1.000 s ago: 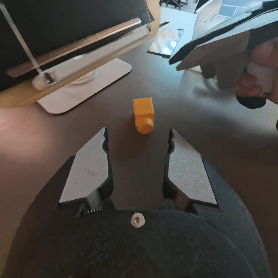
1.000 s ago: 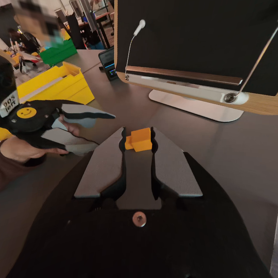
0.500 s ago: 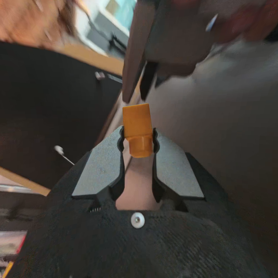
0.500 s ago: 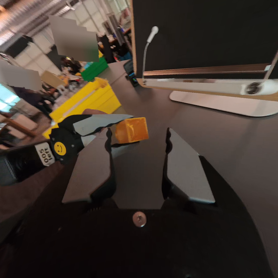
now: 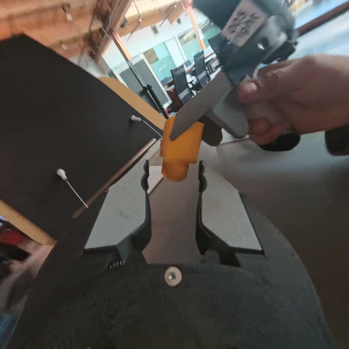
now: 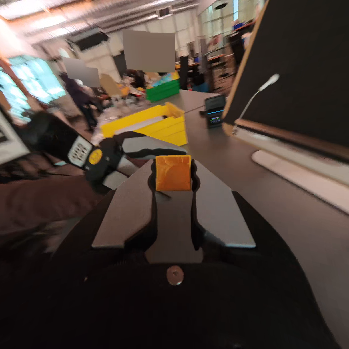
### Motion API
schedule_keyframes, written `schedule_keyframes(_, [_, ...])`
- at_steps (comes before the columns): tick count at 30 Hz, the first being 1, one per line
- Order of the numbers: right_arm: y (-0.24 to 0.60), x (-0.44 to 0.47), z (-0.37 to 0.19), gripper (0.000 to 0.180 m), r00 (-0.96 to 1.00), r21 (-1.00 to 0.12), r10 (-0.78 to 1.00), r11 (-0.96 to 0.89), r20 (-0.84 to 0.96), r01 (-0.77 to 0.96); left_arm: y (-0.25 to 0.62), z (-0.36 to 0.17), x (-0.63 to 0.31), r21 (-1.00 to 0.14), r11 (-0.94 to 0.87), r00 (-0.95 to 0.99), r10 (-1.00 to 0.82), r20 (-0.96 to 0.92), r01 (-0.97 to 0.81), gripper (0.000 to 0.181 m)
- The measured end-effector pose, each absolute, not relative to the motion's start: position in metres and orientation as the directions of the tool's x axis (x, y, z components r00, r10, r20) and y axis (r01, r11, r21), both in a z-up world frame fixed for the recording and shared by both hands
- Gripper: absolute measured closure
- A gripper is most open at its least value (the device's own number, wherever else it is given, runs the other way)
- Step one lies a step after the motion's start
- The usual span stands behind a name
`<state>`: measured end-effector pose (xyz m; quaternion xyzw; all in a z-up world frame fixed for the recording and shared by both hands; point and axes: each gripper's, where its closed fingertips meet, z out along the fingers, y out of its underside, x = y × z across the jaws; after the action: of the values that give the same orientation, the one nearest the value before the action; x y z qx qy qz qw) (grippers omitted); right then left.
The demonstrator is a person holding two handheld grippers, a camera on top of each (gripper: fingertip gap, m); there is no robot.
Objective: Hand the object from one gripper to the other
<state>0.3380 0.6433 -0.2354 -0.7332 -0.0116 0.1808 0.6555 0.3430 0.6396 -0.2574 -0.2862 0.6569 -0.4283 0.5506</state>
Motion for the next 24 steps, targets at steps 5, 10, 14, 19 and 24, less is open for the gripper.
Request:
schedule_keyframes(5, [0.637, 0.35, -0.221, 0.146, 0.843, -0.845, -0.101, -0.157, 0.529, 0.511, 0.634, -0.275, 0.334, -0.971, -0.058, -0.514, -0.84, 0.174, -0.233, 0.096])
schedule_keyframes(10, [0.65, 0.322, -0.225, 0.146, 0.442, -0.472, -0.166, -0.261, 0.881, 0.842, 0.643, -0.242, 0.322, -0.816, -0.463, -0.605, -0.554, 0.572, -0.347, 0.107])
schedule_keyframes(14, [0.66, 0.297, -0.232, 0.145, 0.21, -0.242, -0.145, -0.271, 0.967, 0.932, 0.64, -0.244, 0.319, -0.869, -0.378, -0.614, -0.617, 0.493, -0.318, 0.089])
schedule_keyframes(19, [0.662, 0.276, -0.236, 0.146, 0.236, -0.255, -0.115, -0.198, 0.965, 0.946, 0.626, -0.25, 0.305, -0.963, -0.155, -0.704, -0.658, 0.267, -0.22, 0.119])
schedule_keyframes(24, [0.659, 0.273, -0.236, 0.142, 0.315, -0.328, -0.1, -0.156, 0.944, 0.932, 0.63, -0.252, 0.308, -0.995, 0.026, -0.667, -0.743, 0.046, -0.097, 0.121])
